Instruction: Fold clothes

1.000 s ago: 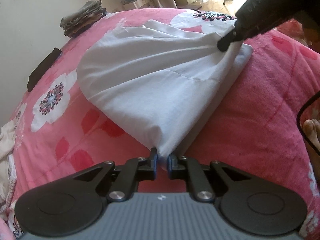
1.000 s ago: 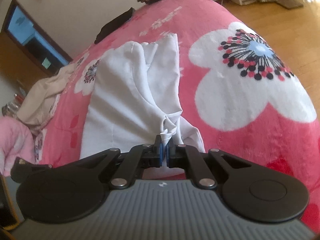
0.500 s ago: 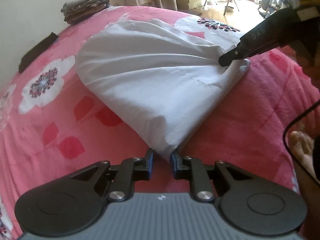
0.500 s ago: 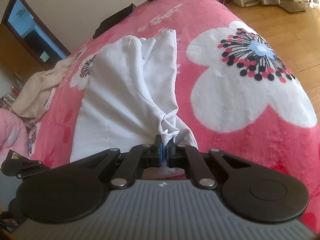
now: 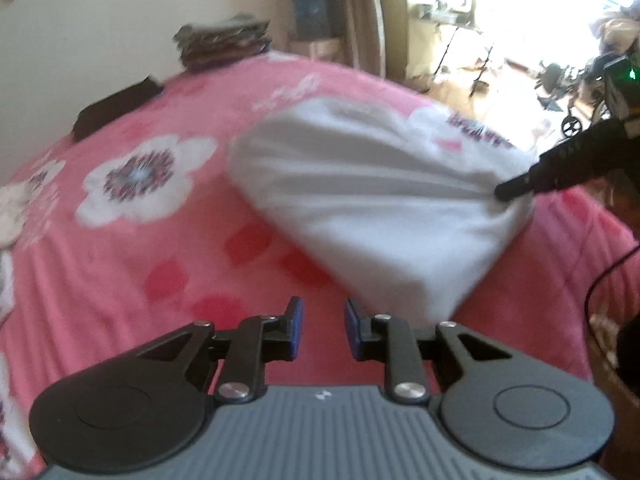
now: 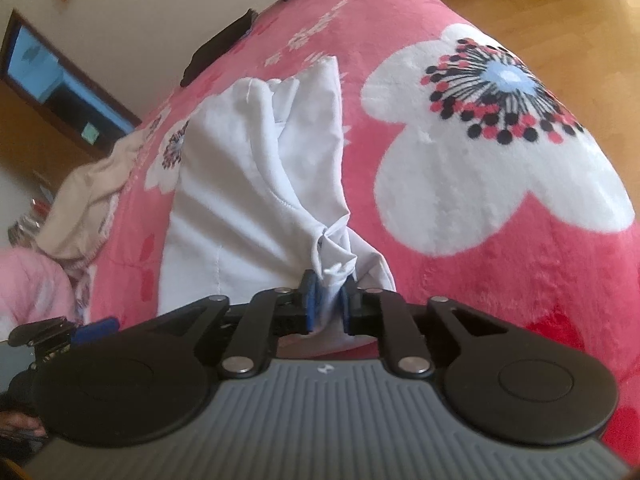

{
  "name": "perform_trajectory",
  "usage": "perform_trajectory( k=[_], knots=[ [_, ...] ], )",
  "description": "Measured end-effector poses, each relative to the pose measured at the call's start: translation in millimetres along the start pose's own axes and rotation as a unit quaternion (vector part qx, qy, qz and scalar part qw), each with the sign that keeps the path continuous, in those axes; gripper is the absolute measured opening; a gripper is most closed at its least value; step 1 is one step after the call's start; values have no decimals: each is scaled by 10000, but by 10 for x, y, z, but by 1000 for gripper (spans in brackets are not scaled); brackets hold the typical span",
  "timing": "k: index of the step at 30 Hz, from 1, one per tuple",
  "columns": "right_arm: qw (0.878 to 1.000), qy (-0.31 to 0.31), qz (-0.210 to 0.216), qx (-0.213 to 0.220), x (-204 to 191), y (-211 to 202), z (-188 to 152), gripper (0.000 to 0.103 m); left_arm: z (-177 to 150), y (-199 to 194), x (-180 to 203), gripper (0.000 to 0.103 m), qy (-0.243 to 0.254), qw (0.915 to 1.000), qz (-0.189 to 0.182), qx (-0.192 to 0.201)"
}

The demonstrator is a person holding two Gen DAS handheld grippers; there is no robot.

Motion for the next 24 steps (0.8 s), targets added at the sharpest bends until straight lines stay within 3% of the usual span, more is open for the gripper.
perform_trajectory(
  k=[2, 6, 10, 16, 24],
  knots=[
    [9999, 46, -92, 65, 21, -87, 5, 30, 107, 49, 121, 24, 229, 9995, -179, 97],
    [9982, 73, -339, 492, 84, -370, 40, 31, 138, 236, 348, 26, 695, 9967, -413, 79],
    [9962, -301, -238, 786, -50, -469, 163, 29, 62, 396, 452, 26, 838, 9954, -469, -15],
    [9827, -1790, -160, 437, -683, -81, 348, 27, 53, 471, 508, 26, 831, 9951, -530, -78],
    [9944, -1054, 43, 71, -613, 404, 1107, 39, 30, 534, 568, 30, 975, 9933, -612, -101]
  ],
)
Point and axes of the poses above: each gripper's, at about its wrist camera, not at the fingertips, and y roughly the way its jaws point, x to its right, z to its top, the point moved 5 cm from there along y, roughly the way its jaws point, and after that the axes turned 9 degrees about -x, right-handed, at the moved point
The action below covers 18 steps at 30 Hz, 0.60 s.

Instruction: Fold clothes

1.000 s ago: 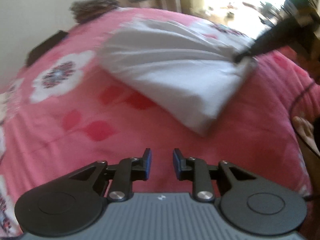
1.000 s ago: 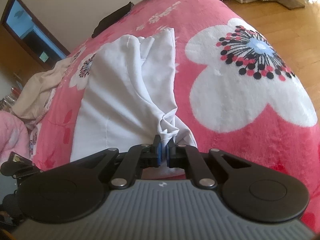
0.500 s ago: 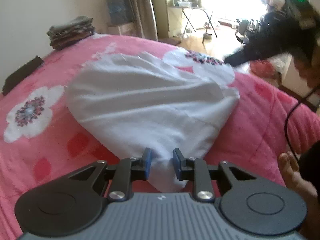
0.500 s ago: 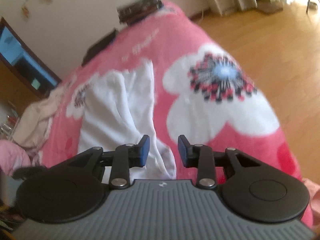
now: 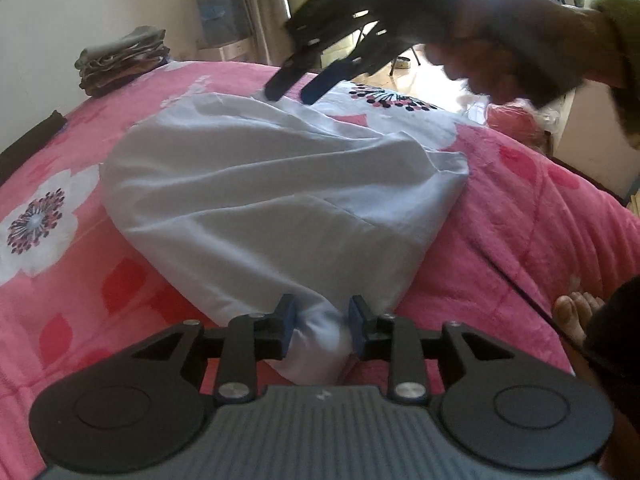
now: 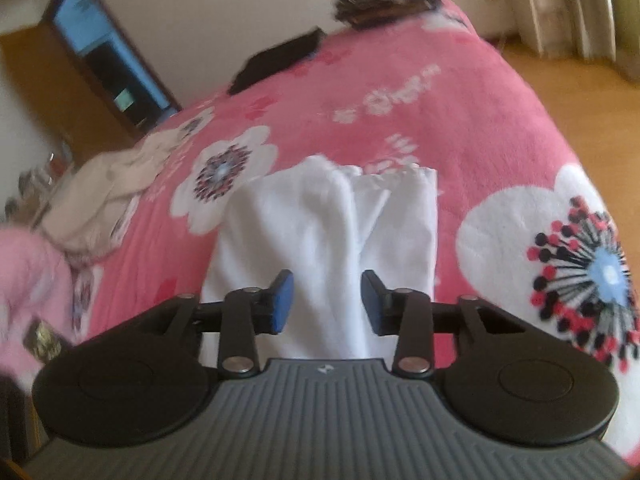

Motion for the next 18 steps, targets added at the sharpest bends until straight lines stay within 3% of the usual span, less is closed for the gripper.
perform_trajectory(
  k=[5, 7, 8, 12, 18],
  knots=[
    [9993, 286, 173, -152, 133, 281, 114, 39, -9, 15, -24, 31, 9, 10000, -77, 4],
    [9994, 235, 249, -101, 102, 299, 98, 16, -10, 17, -33, 31, 21, 9999, -101, 3],
    [9994, 204, 286, -73, 85, 305, 90, 0, -12, 15, -39, 31, 25, 9999, -112, 5],
    [9988, -56, -7, 496, 20, 160, 115, 0, -28, 18, -79, 31, -44, 9998, -207, 11],
    [9976, -8, -549, 424, 214, 387, 74, 0, -50, 17, -50, 31, 103, 9997, -233, 48]
  ],
)
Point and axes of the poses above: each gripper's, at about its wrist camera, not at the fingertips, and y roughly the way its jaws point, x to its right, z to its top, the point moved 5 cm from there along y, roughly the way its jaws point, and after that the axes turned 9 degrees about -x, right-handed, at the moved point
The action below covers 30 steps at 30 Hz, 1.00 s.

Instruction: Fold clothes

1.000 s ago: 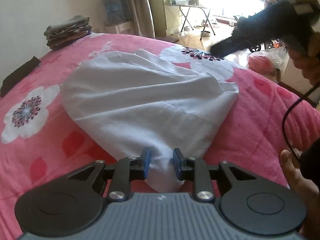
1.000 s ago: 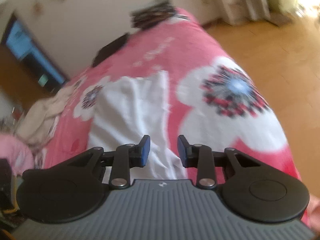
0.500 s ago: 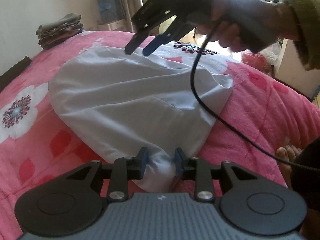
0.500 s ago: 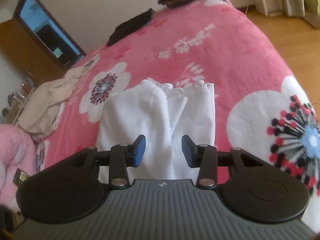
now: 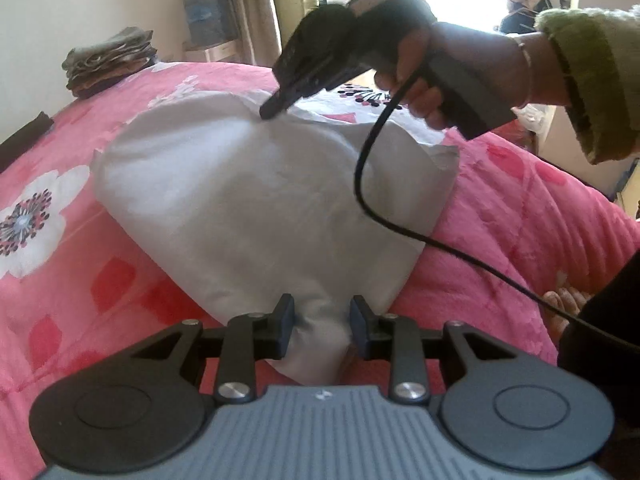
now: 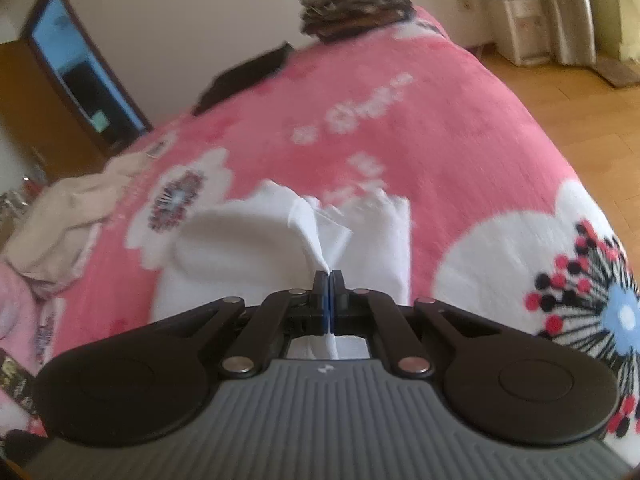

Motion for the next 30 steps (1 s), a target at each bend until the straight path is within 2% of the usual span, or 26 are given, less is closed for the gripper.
perform_trajectory(
  k=[4, 9, 11, 14, 18, 20, 23, 24, 26, 29, 30],
  knots=[
    [9994, -110, -298, -128, 16, 17, 11, 2, 3, 6, -2, 32, -1, 10000, -42, 11],
    [9969, -455, -632, 145, -131, -331, 194, 5, -3, 9, -22, 33, -37, 9999, -101, 55],
    [9963, -703, -476, 156, -293, -411, 280, 6, -11, 7, -27, 33, -42, 9999, -120, 75],
    [9922, -1244, -44, -77, -680, -318, 346, 6, -18, 4, -28, 33, -61, 9998, -141, 103],
    [9816, -1880, 152, -279, -1117, 80, 362, 6, -18, -3, -28, 34, -105, 9997, -159, 143],
    [9798, -1986, -99, -229, -1066, 303, 419, 5, -28, -8, -18, 34, -105, 9997, -159, 163],
    [9837, -1624, -664, -383, -679, 697, 511, 2, -58, -19, -7, 34, -90, 9996, -171, 191],
    [9871, -1402, -658, -405, -536, 777, 530, 0, -66, -20, -8, 34, -80, 9996, -177, 201],
    [9919, -1115, -475, -376, -433, 770, 567, 0, -73, -18, -15, 34, -70, 9995, -200, 215],
    [9867, -1387, -818, -208, -547, 643, 593, 2, -78, -11, -21, 34, -101, 9994, -252, 234],
    [9869, -1426, -742, -140, -610, 566, 606, 3, -78, -8, -25, 34, -112, 9993, -268, 238]
  ],
)
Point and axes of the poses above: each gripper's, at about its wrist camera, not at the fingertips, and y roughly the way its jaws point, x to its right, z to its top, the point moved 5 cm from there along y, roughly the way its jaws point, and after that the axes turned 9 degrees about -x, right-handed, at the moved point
